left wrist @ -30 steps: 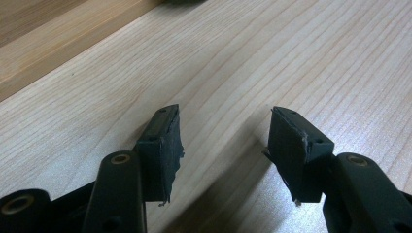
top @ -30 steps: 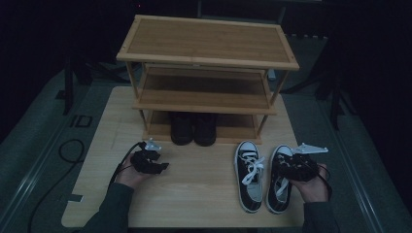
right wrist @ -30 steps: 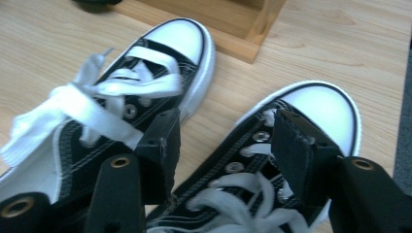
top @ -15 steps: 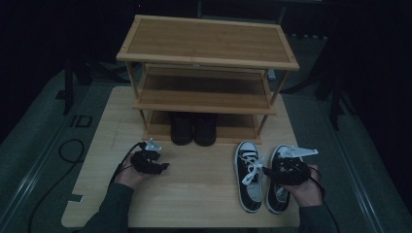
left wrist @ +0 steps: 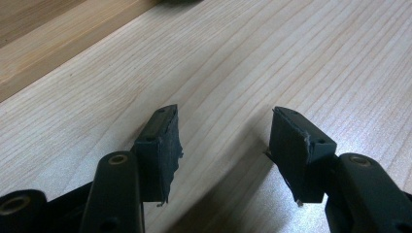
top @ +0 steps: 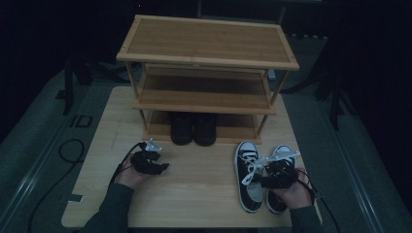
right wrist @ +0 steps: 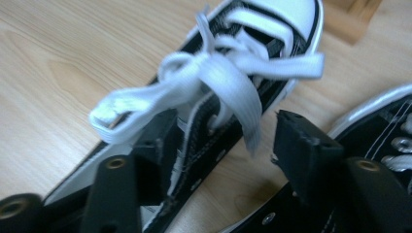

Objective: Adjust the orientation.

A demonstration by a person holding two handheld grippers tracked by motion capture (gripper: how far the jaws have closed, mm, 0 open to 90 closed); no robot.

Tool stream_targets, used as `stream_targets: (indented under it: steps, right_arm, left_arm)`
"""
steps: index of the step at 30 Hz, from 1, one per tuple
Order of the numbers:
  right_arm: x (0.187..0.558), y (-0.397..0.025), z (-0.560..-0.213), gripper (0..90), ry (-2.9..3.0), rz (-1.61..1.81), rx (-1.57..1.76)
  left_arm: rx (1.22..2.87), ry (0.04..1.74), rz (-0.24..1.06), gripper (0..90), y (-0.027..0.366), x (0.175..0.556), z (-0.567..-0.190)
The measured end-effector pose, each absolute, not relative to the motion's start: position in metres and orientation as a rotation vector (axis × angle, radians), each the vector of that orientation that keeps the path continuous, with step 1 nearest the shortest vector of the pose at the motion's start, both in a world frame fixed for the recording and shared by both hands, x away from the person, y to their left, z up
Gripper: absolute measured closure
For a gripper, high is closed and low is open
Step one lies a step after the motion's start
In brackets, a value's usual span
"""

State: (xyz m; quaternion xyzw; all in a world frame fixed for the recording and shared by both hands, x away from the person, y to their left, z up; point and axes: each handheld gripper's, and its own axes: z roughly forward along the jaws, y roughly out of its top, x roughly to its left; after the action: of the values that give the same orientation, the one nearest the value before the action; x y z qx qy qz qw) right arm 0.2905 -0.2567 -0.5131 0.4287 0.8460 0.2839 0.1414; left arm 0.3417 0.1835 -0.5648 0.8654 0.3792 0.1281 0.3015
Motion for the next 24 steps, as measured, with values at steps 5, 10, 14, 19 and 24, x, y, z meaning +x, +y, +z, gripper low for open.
stream_targets:
  steps: [5,10,14,19,24]
  right_arm:
    - [0.297,-0.251,-0.52,62.0,2.486,0.8,1.283]
    - [0.298,-0.247,-0.521,78.5,2.496,0.762,1.296]
    - [0.297,-0.246,-0.52,82.7,2.484,0.769,1.271]
    - [0.299,-0.239,-0.52,84.4,2.5,0.809,1.178]
    - [0.299,-0.239,-0.515,84.6,2.513,0.87,1.113]
  left_arm:
    - [2.295,1.006,0.34,45.2,0.183,0.342,-0.565]
    - [2.296,1.004,0.338,45.2,0.184,0.342,-0.565]
    - [2.294,1.005,0.336,45.2,0.184,0.342,-0.565]
    - [2.292,1.006,0.337,45.2,0.184,0.342,-0.565]
    - [2.292,1.004,0.336,45.2,0.184,0.342,-0.565]
